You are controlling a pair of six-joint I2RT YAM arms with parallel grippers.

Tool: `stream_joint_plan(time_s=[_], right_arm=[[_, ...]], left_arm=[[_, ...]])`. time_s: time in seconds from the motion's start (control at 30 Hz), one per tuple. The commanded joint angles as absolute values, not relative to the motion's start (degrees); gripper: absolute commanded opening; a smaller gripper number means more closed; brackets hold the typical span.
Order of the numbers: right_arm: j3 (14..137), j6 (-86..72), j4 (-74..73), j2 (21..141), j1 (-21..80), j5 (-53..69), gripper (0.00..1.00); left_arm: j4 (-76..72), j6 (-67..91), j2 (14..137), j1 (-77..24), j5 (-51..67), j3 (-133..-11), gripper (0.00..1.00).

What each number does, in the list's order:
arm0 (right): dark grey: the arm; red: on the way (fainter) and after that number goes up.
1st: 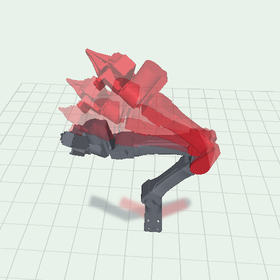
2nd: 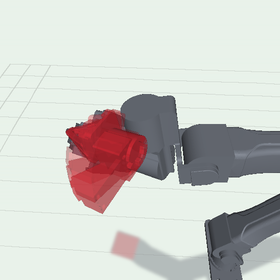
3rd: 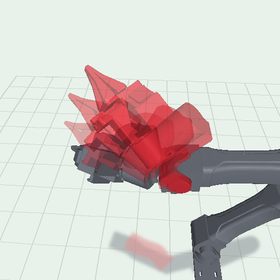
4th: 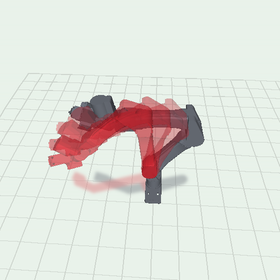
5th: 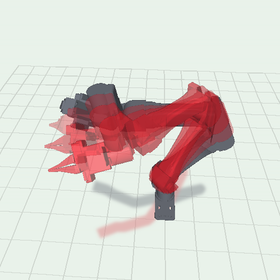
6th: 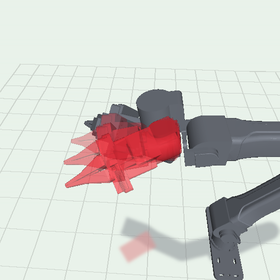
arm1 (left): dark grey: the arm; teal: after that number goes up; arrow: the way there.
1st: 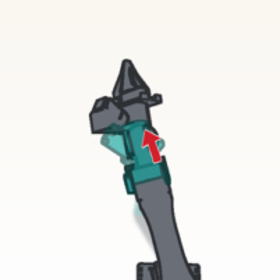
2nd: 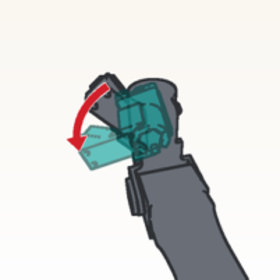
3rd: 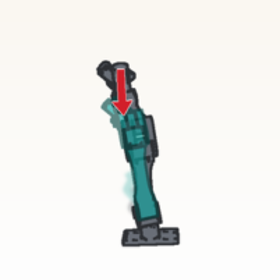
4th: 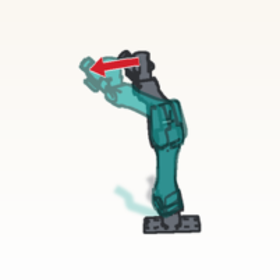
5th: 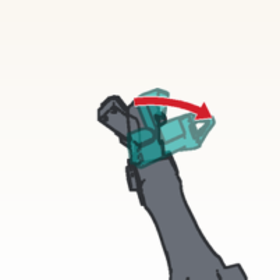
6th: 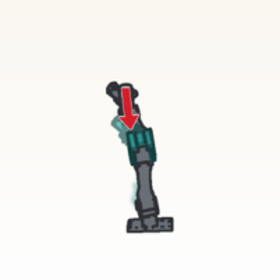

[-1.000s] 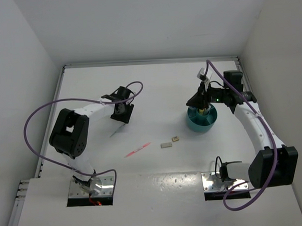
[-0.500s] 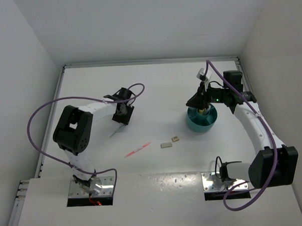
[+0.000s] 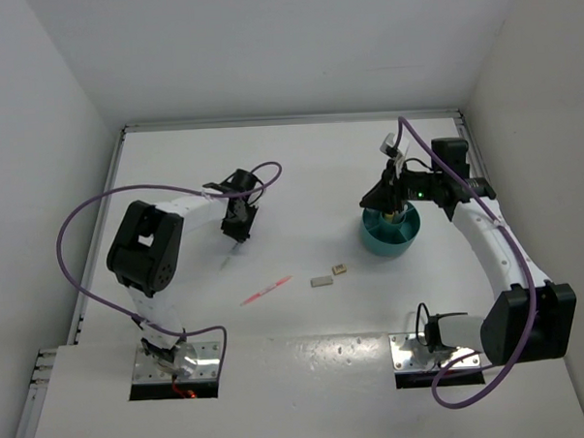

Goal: Sort the stationery into containers
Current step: Pick up the pen from the center of the board, then place the pen in the storage box.

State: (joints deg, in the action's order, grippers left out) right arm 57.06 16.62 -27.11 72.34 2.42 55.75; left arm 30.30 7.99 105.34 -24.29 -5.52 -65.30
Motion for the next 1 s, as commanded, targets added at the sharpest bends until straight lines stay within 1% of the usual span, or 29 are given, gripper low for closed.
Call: stream_joint_plan(time_s=[0.0, 0.17, 0.2, 0.23, 0.27, 0.3, 0.33, 0.37, 0.4, 0.43, 0.47, 0.5, 0.53, 0.57, 0.6, 0.63, 0.67, 0.7, 0.73, 0.77, 0.8, 0.83, 0.87, 0.9, 0.97], right_arm=[[56.95, 18.46, -25.75, 71.10, 2.64, 58.01, 0.20], [56.95, 18.46, -25.75, 71.10, 2.64, 56.96, 0.20], [56.95, 18.46, -25.75, 71.10, 2.64, 55.91, 0.30], [56.95, 18.46, -25.75, 71.10, 2.64, 55.20, 0.43], [56.95, 18.46, -25.75, 71.10, 2.64, 54.41, 0.58], [56.95, 18.46, -25.14, 71.10, 2.64, 51.79, 0.71], [55.73, 17.93, -23.48, 70.23, 2.64, 50.03, 0.77], [55.11, 17.41, -22.34, 69.70, 2.64, 47.83, 0.77], [54.50, 15.84, -21.02, 69.09, 2.64, 42.07, 0.72], [53.45, 14.60, -17.96, 68.39, 2.64, 38.36, 0.25], [53.44, 12.94, -16.10, 67.68, 2.64, 34.41, 0.00], [52.57, 9.18, -14.26, 65.59, 1.94, 25.49, 0.00], [50.99, 8.44, -10.85, 64.17, 1.93, 22.01, 0.00], [50.02, 7.05, -8.64, 62.77, 1.15, 18.14, 0.00], [48.88, 4.94, -6.35, 59.71, 1.14, 9.14, 0.00], [47.04, 4.31, -4.68, 58.63, 1.14, 5.40, 0.05], [47.02, 3.52, -2.92, 57.75, 1.14, 2.32, 0.21], [46.50, 1.34, -2.90, 57.74, 1.14, -3.54, 0.26], [46.49, 0.27, -2.38, 57.14, 1.14, -5.95, 0.26], [46.49, -1.04, -2.37, 57.13, 1.14, -10.85, 0.26], [46.49, -2.53, -1.85, 57.13, 1.14, -13.16, 0.26], [46.49, -4.90, -1.85, 57.13, 1.14, -15.10, 0.23], [46.49, -5.70, -0.45, 57.13, 1.14, -17.73, 0.21], [45.28, -6.32, 0.17, 56.26, 1.14, -18.36, 0.21], [44.57, -8.08, 1.40, 55.38, 0.62, -18.37, 0.21]], left_arm=[[30.76, 7.56, 107.31, -24.43, -5.27, -66.09, 0.21], [30.76, 10.45, 103.63, -24.43, -8.69, -68.63, 0.08], [30.76, 11.85, 102.67, -24.43, -8.70, -69.25, 0.01], [30.76, 12.65, 101.61, -24.43, -8.70, -69.95, 0.00], [30.76, 13.53, 98.99, -24.43, -8.70, -71.35, 0.00], [29.98, 14.41, 97.49, -24.43, -8.70, -71.89, 0.00], [28.67, 16.24, 95.73, -24.43, -8.01, -72.50, 0.00], [27.70, 17.39, 93.97, -24.43, -8.00, -73.03, 0.00], [26.73, 18.45, 90.13, -24.96, -5.74, -73.65, 0.00], [23.93, 21.15, 88.26, -25.66, -4.49, -73.65, 0.00], [22.08, 22.49, 86.24, -26.19, -2.92, -73.65, 0.00], [20.06, 24.07, 84.48, -26.89, 0.41, -73.13, 0.00], [17.60, 25.82, 81.07, -28.98, 1.83, -72.25, 0.00], [10.62, 29.23, 79.38, -30.31, 3.50, -71.03, 0.00], [6.46, 31.18, 77.89, -31.80, 4.73, -67.45, 0.00], [2.07, 33.12, 76.57, -35.30, 4.75, -65.32, 0.00], [-7.29, 34.87, 74.73, -37.16, 4.75, -63.04, 0.00], [-11.82, 37.85, 74.71, -38.92, 3.53, -59.28, 0.00], [-16.48, 38.84, 74.18, -42.85, 2.30, -57.32, 0.00], [-25.66, 39.46, 74.18, -44.80, 0.55, -55.56, 0.00], [-30.45, 39.46, 75.05, -46.74, -1.21, -54.07, 0.00], [-35.02, 38.51, 75.84, -50.85, -5.75, -51.27, 0.00], [-38.90, 37.63, 76.81, -52.72, -8.15, -50.54, 0.00], [-45.20, 36.05, 78.03, -54.39, -10.52, -50.54, 0.00], [-50.16, 34.02, 82.78, -58.86, -16.33, -51.06, 0.00]])
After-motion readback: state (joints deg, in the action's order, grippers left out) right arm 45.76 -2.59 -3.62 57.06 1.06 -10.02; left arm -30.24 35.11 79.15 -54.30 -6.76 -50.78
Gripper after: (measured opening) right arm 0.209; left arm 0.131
